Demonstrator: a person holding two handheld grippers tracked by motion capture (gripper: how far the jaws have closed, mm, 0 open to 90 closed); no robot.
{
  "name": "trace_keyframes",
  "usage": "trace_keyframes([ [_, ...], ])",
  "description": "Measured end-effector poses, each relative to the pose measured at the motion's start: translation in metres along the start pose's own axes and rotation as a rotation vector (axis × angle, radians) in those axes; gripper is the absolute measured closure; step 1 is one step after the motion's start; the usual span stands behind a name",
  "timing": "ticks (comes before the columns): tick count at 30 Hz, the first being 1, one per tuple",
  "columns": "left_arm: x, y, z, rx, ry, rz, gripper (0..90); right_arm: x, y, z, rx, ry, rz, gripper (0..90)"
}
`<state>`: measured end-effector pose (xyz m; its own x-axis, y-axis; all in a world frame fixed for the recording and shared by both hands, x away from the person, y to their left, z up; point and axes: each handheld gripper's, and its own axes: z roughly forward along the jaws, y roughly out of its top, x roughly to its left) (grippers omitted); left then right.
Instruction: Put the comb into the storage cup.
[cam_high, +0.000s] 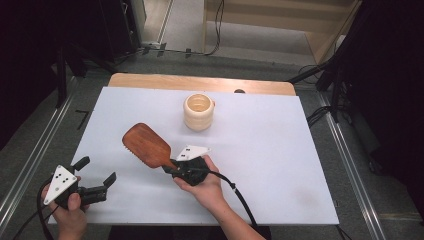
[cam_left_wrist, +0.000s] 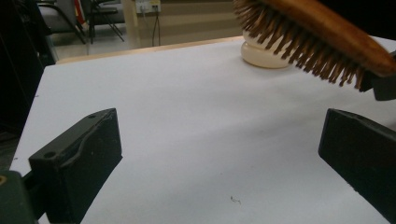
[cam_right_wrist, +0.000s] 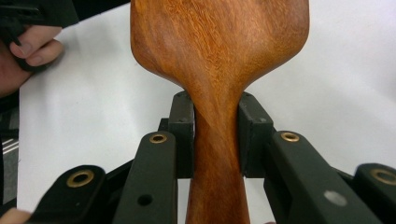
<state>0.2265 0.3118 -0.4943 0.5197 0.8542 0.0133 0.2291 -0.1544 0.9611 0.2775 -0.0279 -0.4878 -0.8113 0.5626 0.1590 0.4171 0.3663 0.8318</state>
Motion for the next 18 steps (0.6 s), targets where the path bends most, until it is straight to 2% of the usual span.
trace_keyframes([
  [18, -0.001, 0.001, 0.002, 0.02, 0.017, 0.015, 0.0, -0.016, -0.014, -0.043, -0.107, -0.035, -0.005, 69.7],
])
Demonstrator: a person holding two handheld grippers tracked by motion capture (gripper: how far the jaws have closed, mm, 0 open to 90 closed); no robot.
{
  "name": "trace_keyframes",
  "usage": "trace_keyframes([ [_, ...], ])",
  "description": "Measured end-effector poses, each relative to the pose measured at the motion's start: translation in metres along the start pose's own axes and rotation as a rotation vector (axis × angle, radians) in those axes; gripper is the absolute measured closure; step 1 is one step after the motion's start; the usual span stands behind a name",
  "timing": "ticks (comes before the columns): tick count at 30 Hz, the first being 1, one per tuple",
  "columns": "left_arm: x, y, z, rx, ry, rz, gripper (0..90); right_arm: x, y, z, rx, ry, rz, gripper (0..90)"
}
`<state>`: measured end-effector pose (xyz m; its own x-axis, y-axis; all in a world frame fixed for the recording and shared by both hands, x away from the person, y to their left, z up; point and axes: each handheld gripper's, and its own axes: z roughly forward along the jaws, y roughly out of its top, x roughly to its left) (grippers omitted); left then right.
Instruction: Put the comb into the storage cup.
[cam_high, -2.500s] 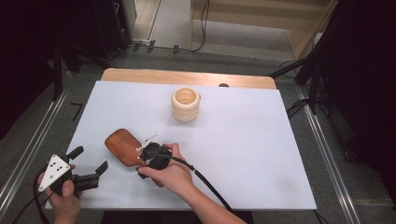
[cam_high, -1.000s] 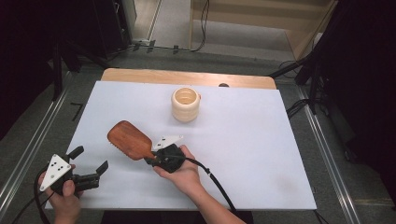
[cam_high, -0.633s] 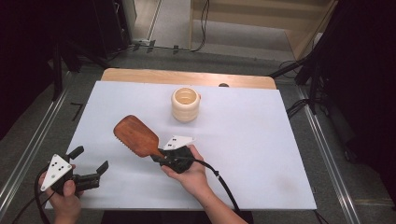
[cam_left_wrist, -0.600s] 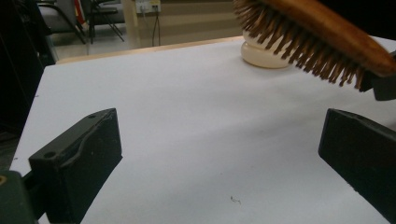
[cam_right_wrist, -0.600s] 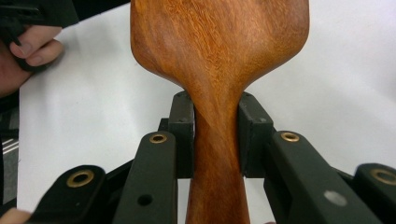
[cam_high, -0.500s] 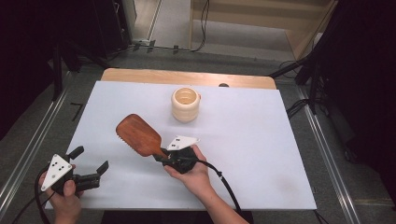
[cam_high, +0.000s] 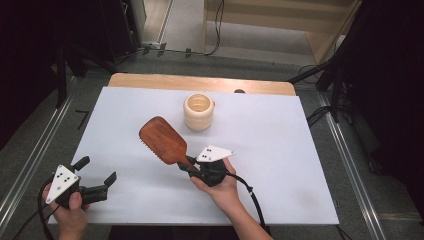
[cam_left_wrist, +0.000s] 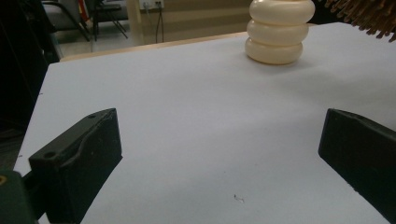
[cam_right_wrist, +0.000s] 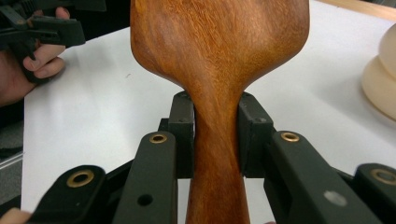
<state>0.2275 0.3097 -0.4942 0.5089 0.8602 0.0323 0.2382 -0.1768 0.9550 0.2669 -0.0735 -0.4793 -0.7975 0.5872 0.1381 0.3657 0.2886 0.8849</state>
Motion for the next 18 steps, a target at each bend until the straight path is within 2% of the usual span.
trace_keyframes([
  [9, 0.0, 0.001, 0.0, 0.002, 0.005, 0.002, 0.0, -0.003, -0.003, -0.014, -0.031, -0.016, -0.008, 69.7],
  [17, -0.006, 0.006, 0.003, 0.036, 0.0, 0.035, 0.0, -0.004, -0.007, -0.025, -0.066, -0.026, -0.01, 69.8],
  [18, -0.007, 0.007, 0.003, 0.035, -0.006, 0.027, 0.0, -0.005, -0.008, -0.027, -0.069, -0.027, -0.01, 69.7],
])
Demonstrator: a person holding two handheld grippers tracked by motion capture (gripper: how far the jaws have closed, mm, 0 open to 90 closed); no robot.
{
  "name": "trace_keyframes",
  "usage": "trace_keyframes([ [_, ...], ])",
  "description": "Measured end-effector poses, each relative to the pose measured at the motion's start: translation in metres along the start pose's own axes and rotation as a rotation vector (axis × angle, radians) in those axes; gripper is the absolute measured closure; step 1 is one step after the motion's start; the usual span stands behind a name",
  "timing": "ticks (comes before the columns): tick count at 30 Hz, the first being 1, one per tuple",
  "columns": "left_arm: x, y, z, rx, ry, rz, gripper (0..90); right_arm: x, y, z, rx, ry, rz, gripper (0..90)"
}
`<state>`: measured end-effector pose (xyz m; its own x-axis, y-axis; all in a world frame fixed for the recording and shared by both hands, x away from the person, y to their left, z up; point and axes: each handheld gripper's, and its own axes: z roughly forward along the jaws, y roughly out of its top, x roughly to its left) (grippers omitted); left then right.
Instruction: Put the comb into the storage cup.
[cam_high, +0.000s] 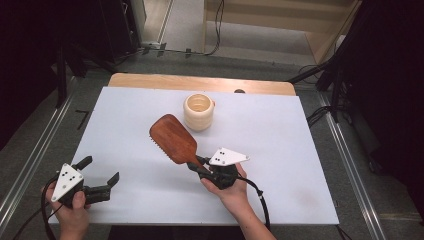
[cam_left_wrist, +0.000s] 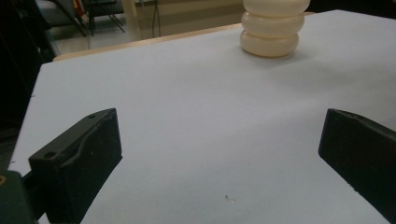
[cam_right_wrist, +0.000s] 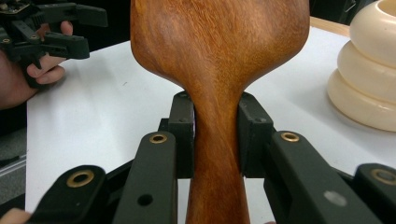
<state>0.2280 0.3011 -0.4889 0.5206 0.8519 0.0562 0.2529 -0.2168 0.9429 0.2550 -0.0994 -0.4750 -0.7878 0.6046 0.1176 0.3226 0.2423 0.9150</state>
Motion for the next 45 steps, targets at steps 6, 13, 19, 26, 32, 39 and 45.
trace_keyframes([
  [6, -0.011, 0.008, 0.005, 0.01, -0.035, 0.002, 0.0, -0.003, -0.003, -0.006, -0.009, -0.008, 0.0, 69.8],
  [13, -0.028, 0.027, 0.011, -0.018, -0.09, -0.008, 0.0, -0.006, -0.007, -0.016, -0.029, -0.028, 0.011, 69.8],
  [19, -0.038, 0.039, 0.017, -0.047, -0.133, -0.023, 0.0, -0.007, -0.007, -0.02, -0.048, -0.034, 0.009, 69.8],
  [26, -0.053, 0.057, 0.029, -0.069, -0.186, -0.03, 0.0, -0.009, -0.007, -0.025, -0.072, -0.048, 0.008, 69.8],
  [32, -0.064, 0.072, 0.042, -0.088, -0.244, -0.049, 0.0, -0.01, -0.006, -0.029, -0.087, -0.059, -0.001, 69.8],
  [39, -0.082, 0.09, 0.063, -0.1, -0.331, -0.096, 0.0, -0.011, -0.006, -0.033, -0.107, -0.074, -0.006, 69.8],
  [45, -0.091, 0.098, 0.077, -0.107, -0.373, -0.134, 0.0, -0.012, -0.006, -0.035, -0.12, -0.079, -0.013, 69.8],
])
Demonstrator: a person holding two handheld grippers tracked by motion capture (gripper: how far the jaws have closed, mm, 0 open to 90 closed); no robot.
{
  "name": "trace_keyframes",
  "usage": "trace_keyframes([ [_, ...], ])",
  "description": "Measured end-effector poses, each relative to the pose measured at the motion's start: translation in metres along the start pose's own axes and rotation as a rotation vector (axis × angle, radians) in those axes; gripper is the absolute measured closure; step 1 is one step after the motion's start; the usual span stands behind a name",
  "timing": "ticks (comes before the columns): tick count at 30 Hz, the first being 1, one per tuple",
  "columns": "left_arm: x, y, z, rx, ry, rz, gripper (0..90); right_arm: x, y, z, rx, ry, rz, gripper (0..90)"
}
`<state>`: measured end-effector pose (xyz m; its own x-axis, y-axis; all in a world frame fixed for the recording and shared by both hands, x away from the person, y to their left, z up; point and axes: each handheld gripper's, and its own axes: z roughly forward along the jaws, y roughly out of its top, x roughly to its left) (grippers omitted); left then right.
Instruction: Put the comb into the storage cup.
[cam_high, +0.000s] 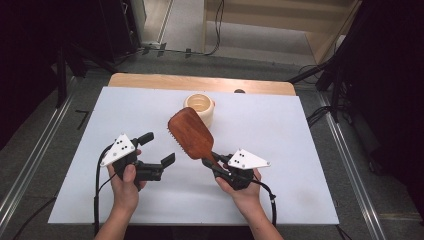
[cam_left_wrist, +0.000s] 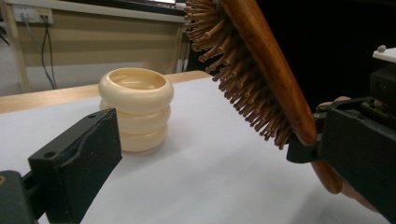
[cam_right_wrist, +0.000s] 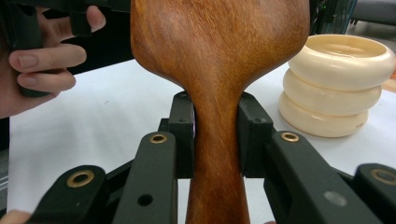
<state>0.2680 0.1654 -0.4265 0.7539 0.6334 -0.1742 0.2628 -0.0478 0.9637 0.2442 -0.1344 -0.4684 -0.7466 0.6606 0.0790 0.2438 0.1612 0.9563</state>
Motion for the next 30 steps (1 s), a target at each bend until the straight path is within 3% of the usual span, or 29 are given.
trace_keyframes([
  [16, -0.012, 0.011, 0.027, -0.016, -0.062, -0.032, 0.0, 0.004, 0.0, 0.001, -0.023, 0.009, -0.022, 69.8],
  [30, -0.02, 0.016, 0.047, -0.013, -0.08, -0.058, 0.0, 0.013, 0.001, 0.002, -0.051, 0.021, -0.044, 69.8],
])
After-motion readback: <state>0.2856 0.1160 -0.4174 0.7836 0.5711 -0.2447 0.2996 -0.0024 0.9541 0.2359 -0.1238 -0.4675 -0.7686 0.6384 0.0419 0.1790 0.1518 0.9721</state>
